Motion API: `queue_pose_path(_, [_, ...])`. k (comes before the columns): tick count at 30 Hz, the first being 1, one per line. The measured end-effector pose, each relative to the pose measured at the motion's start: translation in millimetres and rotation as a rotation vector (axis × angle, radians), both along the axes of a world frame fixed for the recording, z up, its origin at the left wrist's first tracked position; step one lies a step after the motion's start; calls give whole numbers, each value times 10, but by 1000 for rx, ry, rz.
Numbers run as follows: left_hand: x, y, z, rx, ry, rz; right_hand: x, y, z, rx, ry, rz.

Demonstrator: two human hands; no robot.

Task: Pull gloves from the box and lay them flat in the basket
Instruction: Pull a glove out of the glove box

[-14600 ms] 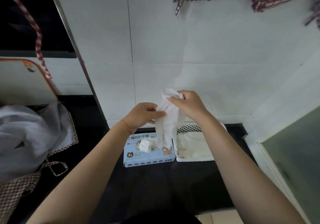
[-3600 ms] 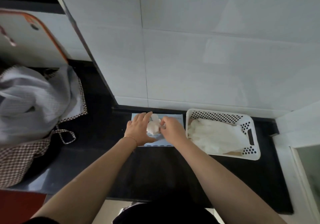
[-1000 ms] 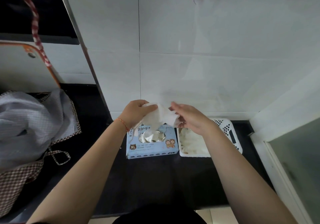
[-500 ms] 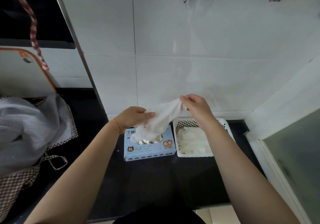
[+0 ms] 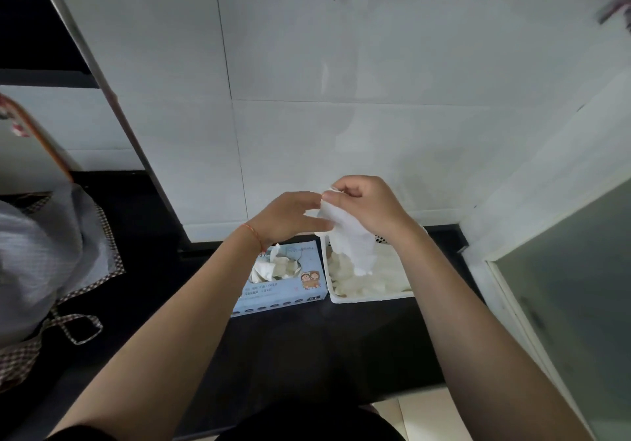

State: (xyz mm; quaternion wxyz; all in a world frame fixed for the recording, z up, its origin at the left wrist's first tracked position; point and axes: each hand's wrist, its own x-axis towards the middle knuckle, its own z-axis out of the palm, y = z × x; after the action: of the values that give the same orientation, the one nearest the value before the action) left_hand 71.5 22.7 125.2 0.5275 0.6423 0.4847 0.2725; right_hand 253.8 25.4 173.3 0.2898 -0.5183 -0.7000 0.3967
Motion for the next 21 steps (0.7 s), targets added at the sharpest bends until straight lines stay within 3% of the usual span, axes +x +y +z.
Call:
queue_pose_path(6, [125,90,-137,-220,39,-112,365,87,-7,-101,140,-257])
queue_pose_path(10, [69,139,-339,-395,-107,-171,691,162,-279,-308,134,-379])
queue_pose_path(13, [55,206,-479,-471,-127,-160,876,158,-511,-495,179,-286])
queue_pose_path(18, [79,340,-606,-570,0,-114,1140,241,-778,-668,464,-137])
queue_pose_path(21, [163,461,-584,-565,137,-117,1262,343,-906,-776,518,-10])
